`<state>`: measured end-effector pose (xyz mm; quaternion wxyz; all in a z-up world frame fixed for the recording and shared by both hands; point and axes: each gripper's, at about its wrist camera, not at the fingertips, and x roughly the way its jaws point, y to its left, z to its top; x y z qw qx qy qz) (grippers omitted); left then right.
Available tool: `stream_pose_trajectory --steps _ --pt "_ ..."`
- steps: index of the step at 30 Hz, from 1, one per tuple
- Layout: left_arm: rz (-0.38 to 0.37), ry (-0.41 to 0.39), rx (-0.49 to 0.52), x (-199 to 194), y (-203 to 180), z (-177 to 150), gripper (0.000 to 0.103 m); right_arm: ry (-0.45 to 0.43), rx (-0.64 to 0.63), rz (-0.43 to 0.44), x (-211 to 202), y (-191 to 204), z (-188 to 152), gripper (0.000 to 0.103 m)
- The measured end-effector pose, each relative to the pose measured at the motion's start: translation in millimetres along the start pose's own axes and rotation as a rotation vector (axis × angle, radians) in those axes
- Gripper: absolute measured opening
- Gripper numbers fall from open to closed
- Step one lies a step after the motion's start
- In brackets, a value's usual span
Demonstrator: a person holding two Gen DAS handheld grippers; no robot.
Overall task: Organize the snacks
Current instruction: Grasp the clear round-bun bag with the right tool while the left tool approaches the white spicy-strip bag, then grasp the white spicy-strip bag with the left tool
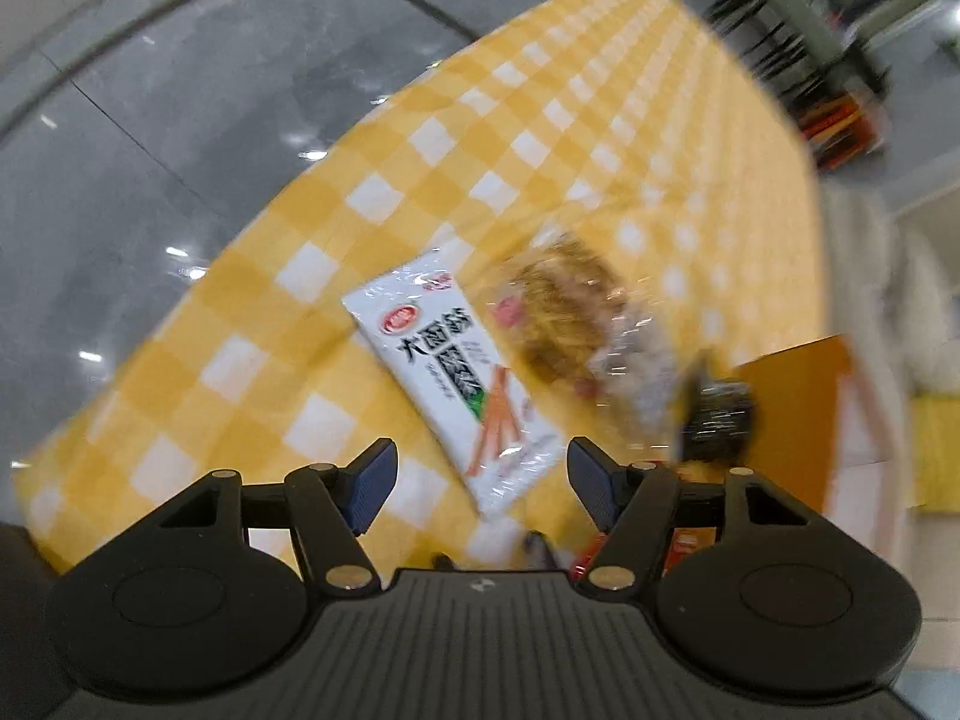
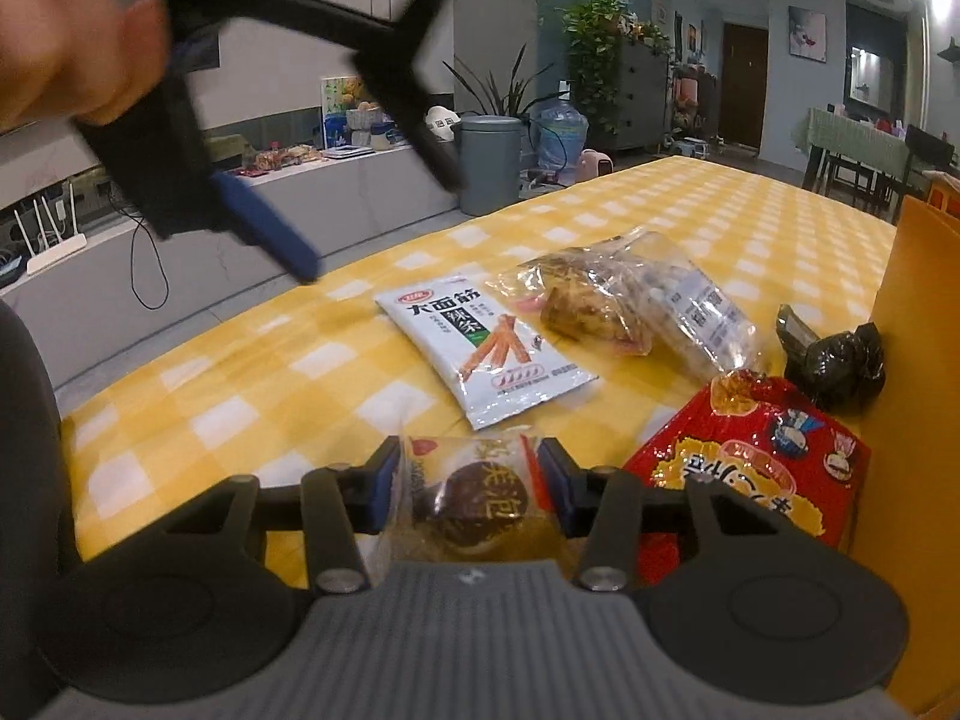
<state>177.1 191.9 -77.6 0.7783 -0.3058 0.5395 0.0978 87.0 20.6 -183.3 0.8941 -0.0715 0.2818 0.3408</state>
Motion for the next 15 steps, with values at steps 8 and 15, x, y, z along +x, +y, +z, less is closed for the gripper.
stream_pose_trajectory --steps 8,15 --pt "0.174 0.115 -0.008 59.8 -30.2 30.0 0.074 0.092 0.051 -0.027 -3.4 0.3 17.4 0.045" --pt "0.239 0.145 -0.034 79.8 -28.6 44.0 0.077 0.156 0.195 -0.059 -41.8 -22.7 63.7 0.046"
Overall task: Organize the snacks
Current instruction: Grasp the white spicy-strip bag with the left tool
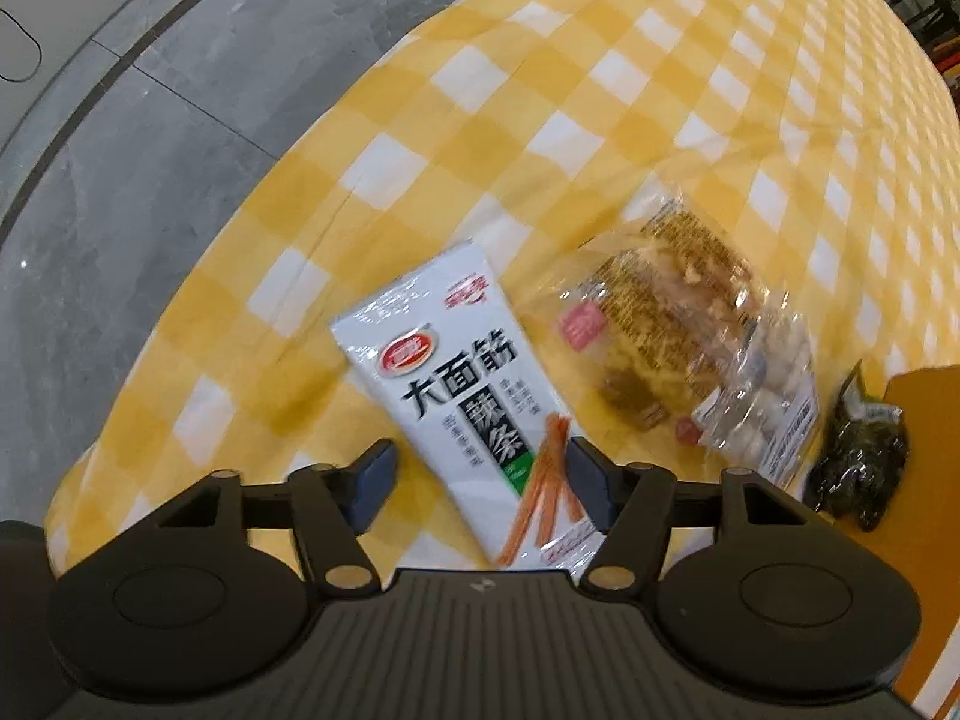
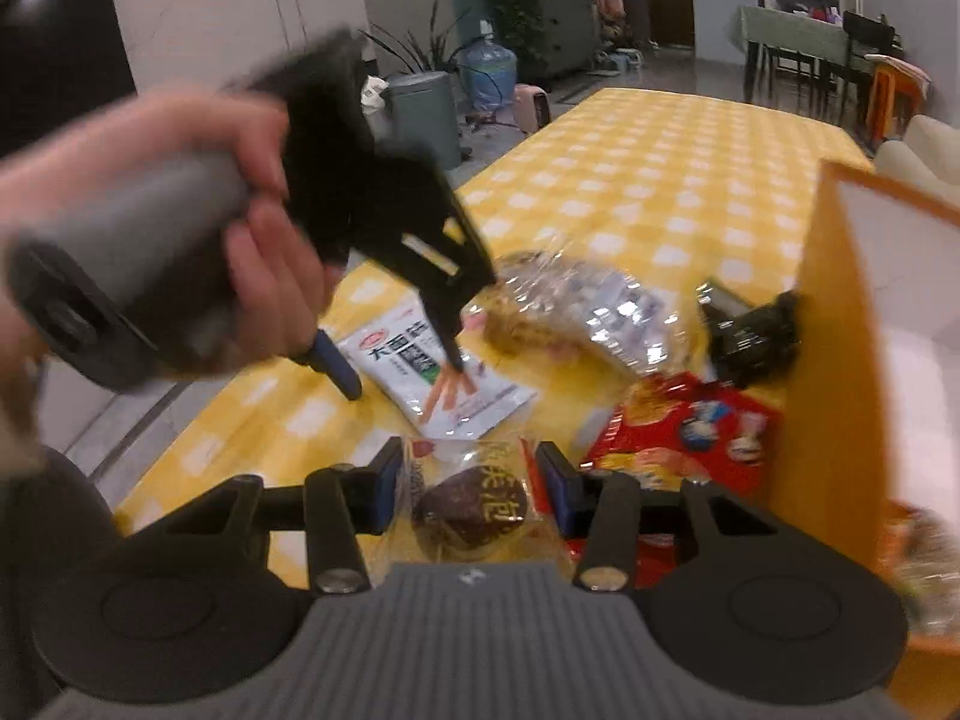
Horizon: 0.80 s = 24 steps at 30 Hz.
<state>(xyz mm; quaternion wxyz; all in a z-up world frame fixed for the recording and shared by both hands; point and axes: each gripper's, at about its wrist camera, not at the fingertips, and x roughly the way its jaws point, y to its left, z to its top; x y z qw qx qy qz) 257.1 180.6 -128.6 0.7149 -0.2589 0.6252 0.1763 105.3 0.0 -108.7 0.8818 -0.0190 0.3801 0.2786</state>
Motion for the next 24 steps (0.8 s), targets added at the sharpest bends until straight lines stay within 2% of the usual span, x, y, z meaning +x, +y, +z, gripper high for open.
stream_pose_trajectory --steps 6,12,14,19,21,24 --pt "0.018 0.015 -0.054 4.2 -3.4 9.8 0.081 0.111 -0.078 -0.061 -10.4 -1.3 11.9 0.046" --pt "0.143 0.008 -0.048 9.7 -25.2 9.6 0.085 0.130 -0.057 -0.048 -9.2 -8.0 12.6 0.046" --pt "0.164 -0.009 -0.008 10.1 -34.9 5.7 0.078 0.125 -0.063 -0.045 -9.7 -6.9 13.4 0.046" --pt "0.147 -0.036 0.059 5.8 -35.5 -5.1 0.068 0.114 -0.061 -0.054 -11.9 -7.7 15.5 0.046" --pt "0.118 -0.045 0.102 1.7 -31.3 -10.5 0.064 0.113 -0.064 -0.063 -12.9 -9.0 15.7 0.046" --pt "0.035 -0.064 0.134 -7.8 -14.5 -22.4 0.064 0.110 -0.066 -0.073 -15.1 -11.3 16.3 0.046"
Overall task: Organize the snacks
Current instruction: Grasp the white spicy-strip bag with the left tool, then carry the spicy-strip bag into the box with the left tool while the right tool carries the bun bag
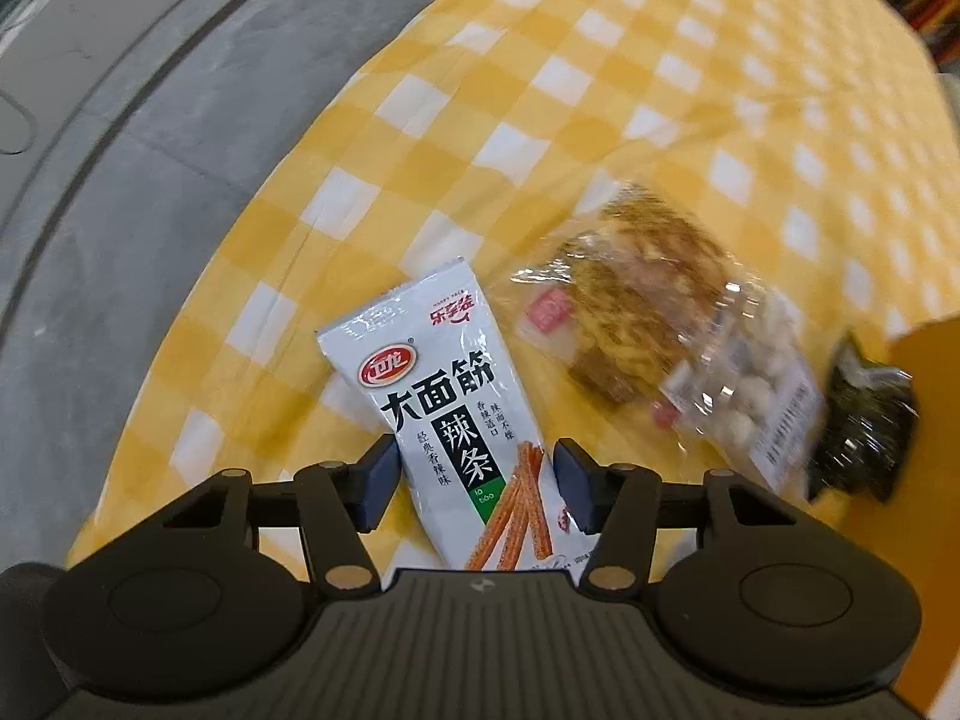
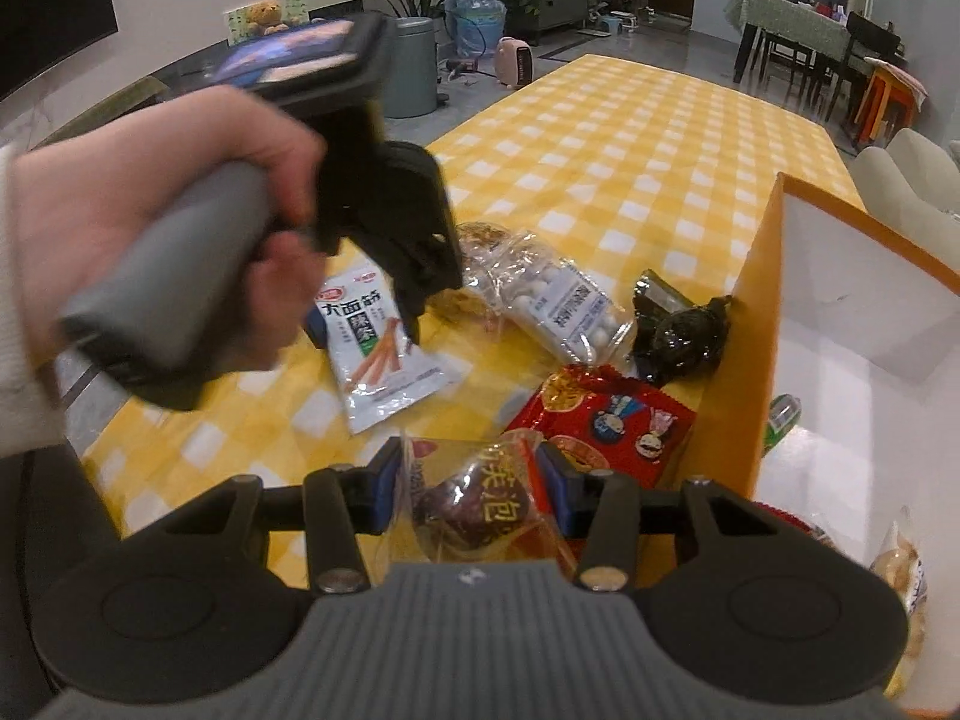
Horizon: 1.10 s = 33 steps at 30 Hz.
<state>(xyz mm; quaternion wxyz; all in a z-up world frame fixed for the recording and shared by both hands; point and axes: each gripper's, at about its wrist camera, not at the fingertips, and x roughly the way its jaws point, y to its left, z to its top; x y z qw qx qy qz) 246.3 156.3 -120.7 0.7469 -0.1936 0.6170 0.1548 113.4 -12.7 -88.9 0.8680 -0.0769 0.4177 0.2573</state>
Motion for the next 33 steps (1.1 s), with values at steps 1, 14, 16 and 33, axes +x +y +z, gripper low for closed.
stream_pose_trajectory --steps 1,14,16,33 --pt "-0.021 -0.007 0.005 -3.5 5.4 -4.4 0.063 -0.002 0.003 0.002 -1.1 -1.2 0.4 0.046" --pt "-0.247 -0.167 -0.005 -91.6 37.2 -39.0 0.062 -0.090 0.145 0.113 -23.6 -20.9 8.0 0.045" --pt "-0.281 -0.208 -0.003 -107.8 37.1 -45.7 0.062 -0.099 0.166 0.122 -27.3 -24.3 9.0 0.045" --pt "-0.475 -0.323 0.191 -188.8 -37.3 -76.6 0.062 -0.290 0.365 -0.045 -127.3 -132.3 -6.5 0.046"
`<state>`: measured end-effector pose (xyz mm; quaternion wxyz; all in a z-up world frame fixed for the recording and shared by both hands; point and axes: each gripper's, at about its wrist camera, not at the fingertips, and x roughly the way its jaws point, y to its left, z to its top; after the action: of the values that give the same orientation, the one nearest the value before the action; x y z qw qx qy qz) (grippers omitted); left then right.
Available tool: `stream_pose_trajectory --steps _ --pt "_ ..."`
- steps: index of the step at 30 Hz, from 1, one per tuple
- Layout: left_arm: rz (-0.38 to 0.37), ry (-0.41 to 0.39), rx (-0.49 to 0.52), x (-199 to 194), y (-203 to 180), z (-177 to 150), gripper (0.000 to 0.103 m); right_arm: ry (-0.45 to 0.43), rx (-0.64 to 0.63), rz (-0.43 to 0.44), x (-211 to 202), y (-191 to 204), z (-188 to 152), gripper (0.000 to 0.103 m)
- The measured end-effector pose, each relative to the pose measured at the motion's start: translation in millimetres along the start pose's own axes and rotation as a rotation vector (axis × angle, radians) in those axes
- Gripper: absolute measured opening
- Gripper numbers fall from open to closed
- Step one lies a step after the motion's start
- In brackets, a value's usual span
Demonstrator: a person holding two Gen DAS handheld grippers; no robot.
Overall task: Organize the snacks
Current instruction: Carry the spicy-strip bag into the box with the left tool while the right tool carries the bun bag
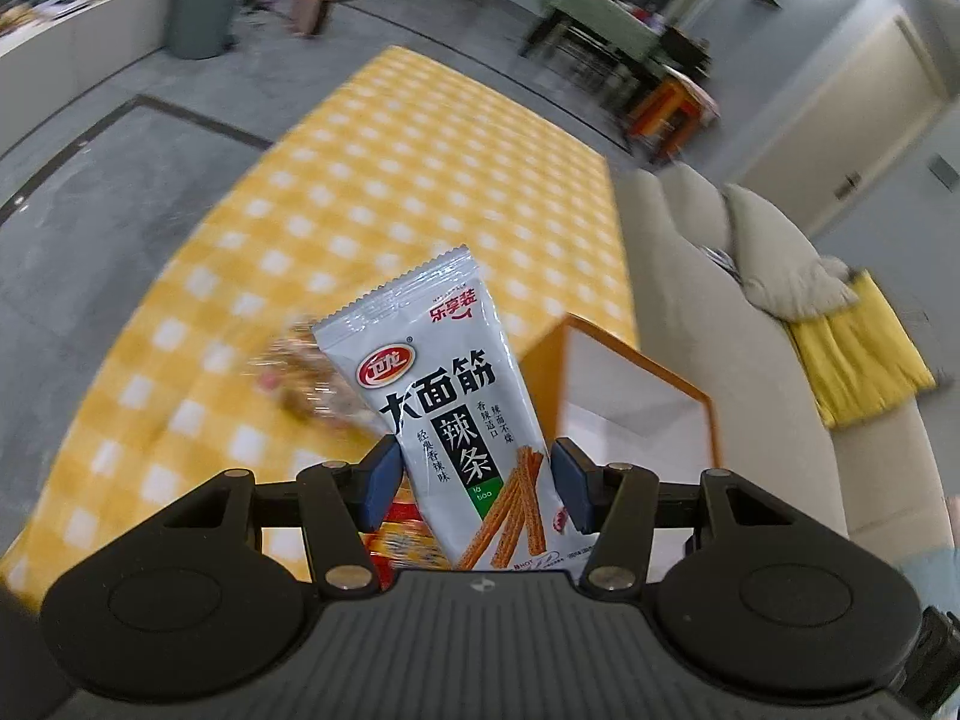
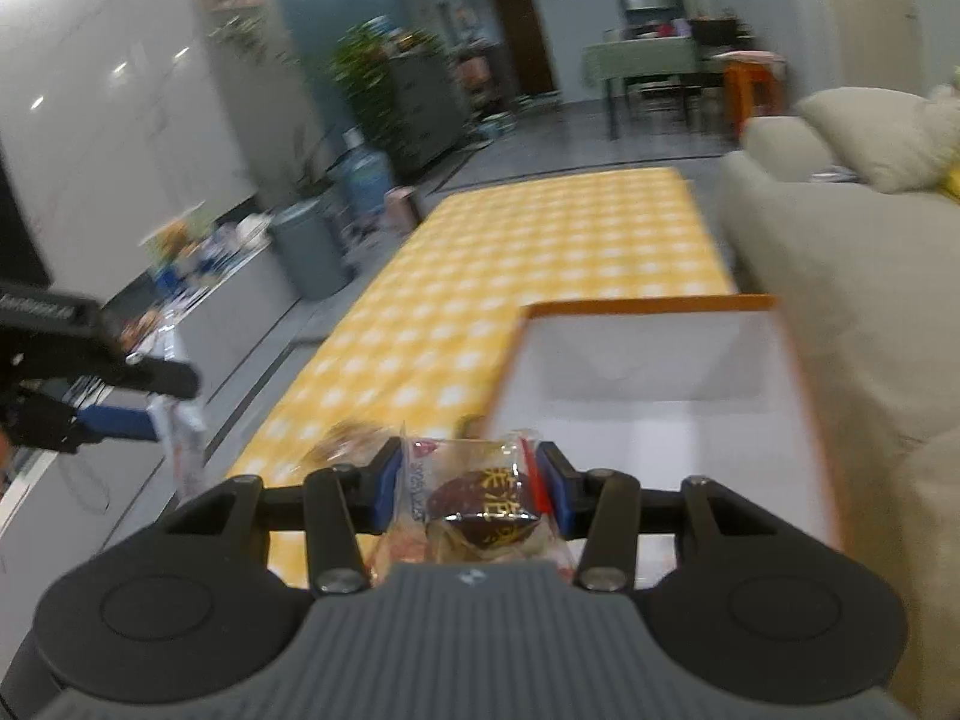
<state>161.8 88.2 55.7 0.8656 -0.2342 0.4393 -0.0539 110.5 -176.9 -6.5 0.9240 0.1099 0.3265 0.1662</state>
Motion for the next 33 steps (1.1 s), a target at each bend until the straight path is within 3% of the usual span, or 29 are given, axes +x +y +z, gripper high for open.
stream_pose_trajectory --steps 4,9,18,27,33 --pt "-0.047 0.045 0.054 18.4 -33.4 -3.4 0.062 -0.049 0.083 -0.054 -26.1 -42.7 1.9 0.046" --pt "-0.087 0.141 0.167 62.2 -84.9 -9.5 0.062 -0.106 0.169 -0.048 -51.8 -79.2 0.1 0.046" --pt "-0.009 0.247 0.401 155.7 -156.5 -37.3 0.061 -0.153 0.252 0.002 -50.5 -113.6 -10.1 0.046" --pt "0.121 0.383 0.597 236.5 -167.9 -51.0 0.061 -0.162 0.308 0.027 -45.7 -140.6 -16.8 0.046" --pt "0.181 0.413 0.713 270.9 -171.8 -52.2 0.060 -0.154 0.298 0.048 -35.4 -140.1 -16.9 0.046"
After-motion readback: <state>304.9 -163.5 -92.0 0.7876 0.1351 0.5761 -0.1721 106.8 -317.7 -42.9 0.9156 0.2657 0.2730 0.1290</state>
